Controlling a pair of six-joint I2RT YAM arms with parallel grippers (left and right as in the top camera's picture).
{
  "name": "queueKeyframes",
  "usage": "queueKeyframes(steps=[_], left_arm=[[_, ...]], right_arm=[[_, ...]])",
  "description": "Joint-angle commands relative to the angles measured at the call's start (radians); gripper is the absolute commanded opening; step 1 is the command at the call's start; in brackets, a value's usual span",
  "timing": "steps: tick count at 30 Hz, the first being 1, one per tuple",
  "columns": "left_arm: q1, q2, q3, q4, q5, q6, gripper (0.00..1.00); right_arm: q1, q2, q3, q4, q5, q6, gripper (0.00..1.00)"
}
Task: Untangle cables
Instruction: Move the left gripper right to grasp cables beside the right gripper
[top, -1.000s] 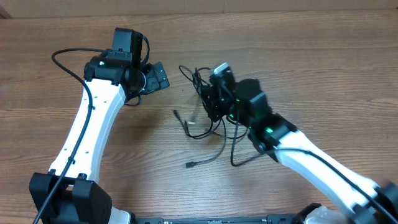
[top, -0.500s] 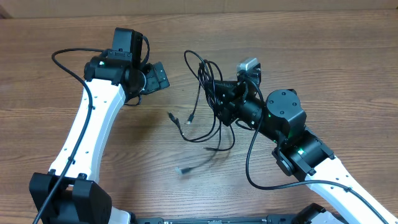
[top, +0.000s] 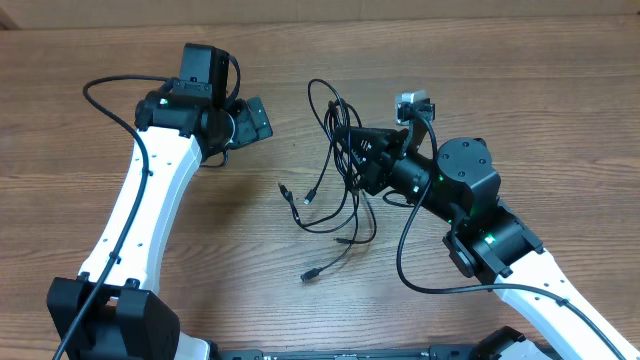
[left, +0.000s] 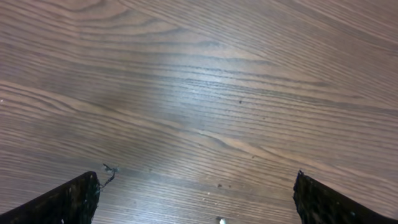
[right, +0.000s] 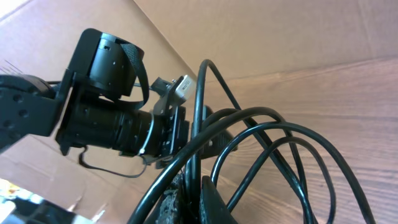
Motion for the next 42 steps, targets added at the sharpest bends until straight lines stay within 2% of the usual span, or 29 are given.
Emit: queueKeyframes(steps=[1,2,7,8,10,19,22,24,28,32,42], left_arm=[[0.004,0.006,0.003,-0.025,0.177,-0.027,1.00],[0.004,0.006,0.003,-0.016,0.262,-0.005,1.00],[0.003,0.006,0.003,0.064,0.855,0.340,1.00],[0.003,0.006,0.003,0.073,0.943,0.388,1.00],[0.002,0.006,0.003,0.082,1.022,0.415,1.00],[-0.035,0.006,0.003,0.112,1.073,0.414,1.00],[-0.049,0.006,0.003,0.133,1.095,0.379,1.00],[-0.064,0.006,0.003,0.152,1.055,0.319,1.00],[-0.097,0.006,0.003,0.154,0.873,0.151,1.00],[-0.130,0.006,0.003,0.164,0.801,0.064,0.99],[-0.173,0.006,0.003,0.223,0.798,0.024,0.99]], right_arm=[[-0.027,-0.010,0.013,0.006,-0.051,0.091,0.04],[-0.034,-0.010,0.013,0.007,-0.051,0.103,0.04],[-0.080,-0.010,0.013,0.006,-0.061,0.169,0.04],[-0.090,-0.010,0.013,0.009,-0.070,0.176,0.04],[-0.105,-0.010,0.013,0.014,-0.090,0.189,0.04],[-0.127,-0.010,0.013,0.021,-0.098,0.188,0.04],[-0.136,-0.010,0.013,0.022,-0.099,0.189,0.04],[-0.136,-0.010,0.013,0.032,-0.099,0.197,0.04],[-0.136,-0.010,0.013,0.065,-0.107,0.214,0.04],[-0.136,-0.010,0.013,0.093,-0.136,0.215,0.04],[-0.136,-0.010,0.013,0.098,-0.151,0.220,0.04]])
